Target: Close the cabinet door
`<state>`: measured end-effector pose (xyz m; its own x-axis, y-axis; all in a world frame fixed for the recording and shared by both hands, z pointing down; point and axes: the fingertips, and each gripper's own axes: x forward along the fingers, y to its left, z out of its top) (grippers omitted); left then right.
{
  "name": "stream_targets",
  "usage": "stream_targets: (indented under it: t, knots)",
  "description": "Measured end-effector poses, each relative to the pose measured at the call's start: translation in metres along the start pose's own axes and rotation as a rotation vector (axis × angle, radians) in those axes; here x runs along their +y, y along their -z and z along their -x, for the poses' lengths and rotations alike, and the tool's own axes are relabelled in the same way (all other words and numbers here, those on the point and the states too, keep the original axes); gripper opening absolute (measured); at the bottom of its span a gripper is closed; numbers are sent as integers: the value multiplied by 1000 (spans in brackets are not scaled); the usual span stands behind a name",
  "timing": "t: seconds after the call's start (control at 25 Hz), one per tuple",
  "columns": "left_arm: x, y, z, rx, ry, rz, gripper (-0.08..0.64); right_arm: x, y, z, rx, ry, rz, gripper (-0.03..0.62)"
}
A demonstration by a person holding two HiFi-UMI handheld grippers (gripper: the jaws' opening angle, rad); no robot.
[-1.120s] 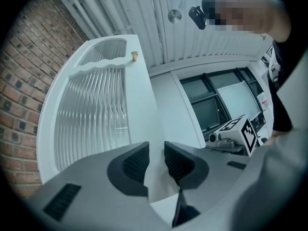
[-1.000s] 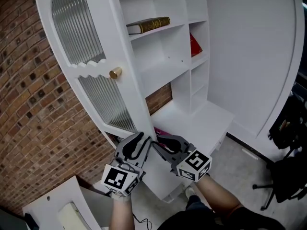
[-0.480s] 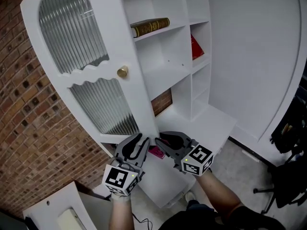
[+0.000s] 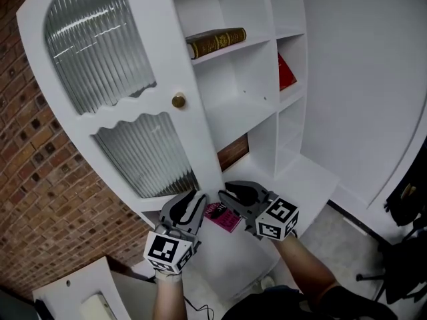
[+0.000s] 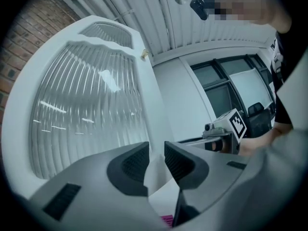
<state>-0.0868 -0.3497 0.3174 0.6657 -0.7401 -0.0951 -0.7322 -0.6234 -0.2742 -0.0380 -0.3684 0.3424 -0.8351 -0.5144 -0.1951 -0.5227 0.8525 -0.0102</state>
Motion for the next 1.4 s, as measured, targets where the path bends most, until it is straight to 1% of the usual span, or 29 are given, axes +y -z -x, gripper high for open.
stream_targets:
  t: [0.24, 0.4, 0.56, 1.04, 1.4]
  knots:
    - [20, 15, -15, 36, -47, 5, 101, -27, 1, -17, -7, -25, -14, 94]
    - [30, 19, -21, 52, -80, -1, 101, -39, 3, -28, -12, -37, -23, 98]
    - [39, 24, -29, 52, -91, -14, 101, -51, 4, -38, -12, -38, -24, 101]
    - [60, 29, -44, 80, -162, -30, 95, -76, 8, -59, -2, -50, -21, 109]
    - [73, 37, -54, 74, -198, -30, 92, -91, 11, -77, -2, -65, -27, 109]
